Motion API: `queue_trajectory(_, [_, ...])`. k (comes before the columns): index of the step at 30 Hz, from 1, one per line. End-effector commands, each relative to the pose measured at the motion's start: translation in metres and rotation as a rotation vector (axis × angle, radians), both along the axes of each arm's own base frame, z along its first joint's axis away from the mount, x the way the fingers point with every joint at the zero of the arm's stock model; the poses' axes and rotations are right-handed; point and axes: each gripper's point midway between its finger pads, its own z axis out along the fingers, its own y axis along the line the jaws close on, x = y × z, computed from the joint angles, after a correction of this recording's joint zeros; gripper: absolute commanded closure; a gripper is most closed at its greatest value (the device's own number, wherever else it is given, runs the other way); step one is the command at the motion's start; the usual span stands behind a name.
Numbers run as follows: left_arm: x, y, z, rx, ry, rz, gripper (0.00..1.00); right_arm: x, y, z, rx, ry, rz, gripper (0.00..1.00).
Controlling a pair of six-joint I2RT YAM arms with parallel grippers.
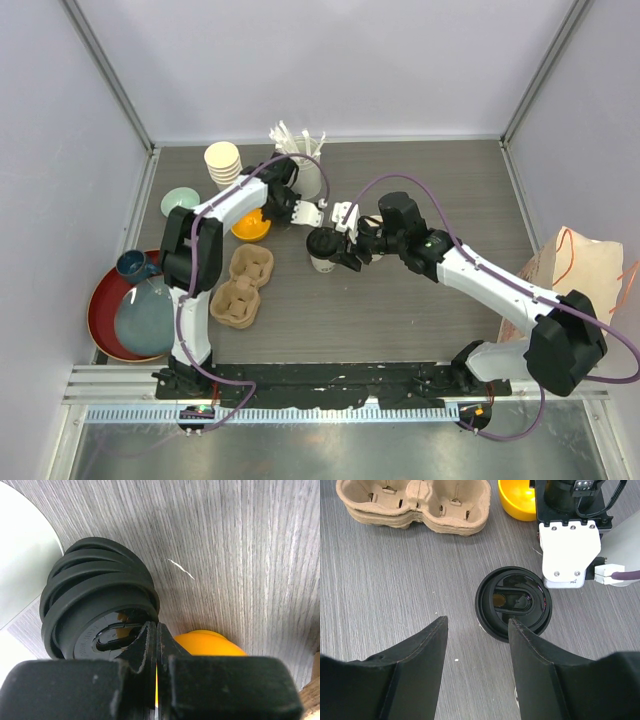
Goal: Pack the takeout coffee
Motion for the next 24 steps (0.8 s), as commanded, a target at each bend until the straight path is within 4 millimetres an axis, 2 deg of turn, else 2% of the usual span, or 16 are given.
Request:
queue_trajectory(1, [-0.001,-0.004,0.014,-0.035,-0.031,0.033,1.0,-0.001,0.001,0.023,0.049,-0.06,0.018,0.43])
queue_trajectory(5, [0.002,-0.012,0.033,-0.111,-0.05,0.095,1.0,-0.001,0.001,0.023,0.049,-0.061,0.017,0.43])
queue_trajectory(14, [-0.019,-0.028,0.057,-0.251,0.023,0.168,1.0,-0.003,0.0,0.024,0.05,-0.06,0.022,0.44])
queue_trajectory(19, [-0.019,-0.025,0.061,-0.247,0.018,0.207,1.0,-0.003,0.0,0.024,0.049,-0.061,0.022,0.43])
queue_trajectory(21, [-0.013,-0.014,0.055,-0.191,-0.017,0.223,1.0,-0.004,0.001,0.025,0.05,-0.061,0.025,0.43])
queue_trajectory(22, [-0.012,-0.009,0.052,-0.166,-0.024,0.225,0.98,-0.004,0.001,0.025,0.05,-0.064,0.026,0.44])
queue_trajectory(23, [-0.012,-0.005,0.044,-0.136,-0.021,0.225,0.88,-0.004,0.0,0.025,0.051,-0.062,0.025,0.43])
queue_trajectory(24, [-0.01,-0.002,0.041,-0.119,-0.03,0.223,0.83,-0.005,0.001,0.025,0.051,-0.062,0.029,0.43])
